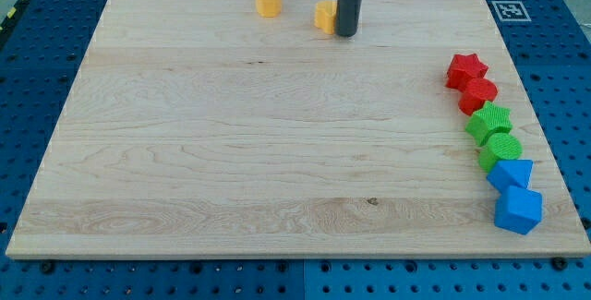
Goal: Push the yellow heart closer to the yellow hexagon
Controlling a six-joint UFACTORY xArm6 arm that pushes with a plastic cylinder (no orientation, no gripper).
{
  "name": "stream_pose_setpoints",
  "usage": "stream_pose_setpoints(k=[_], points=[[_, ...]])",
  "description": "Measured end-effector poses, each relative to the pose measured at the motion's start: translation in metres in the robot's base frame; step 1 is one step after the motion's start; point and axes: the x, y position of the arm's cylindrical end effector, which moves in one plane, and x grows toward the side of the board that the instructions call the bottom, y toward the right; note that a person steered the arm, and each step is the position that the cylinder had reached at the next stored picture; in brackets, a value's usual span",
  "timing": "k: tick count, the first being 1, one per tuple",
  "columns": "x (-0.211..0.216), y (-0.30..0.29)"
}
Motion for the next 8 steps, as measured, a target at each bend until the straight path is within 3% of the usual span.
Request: stream_pose_setpoints(k=[1, 3, 8], points=[[0.0, 0.006], [-0.039, -0.005], [-0.038, -0.021]])
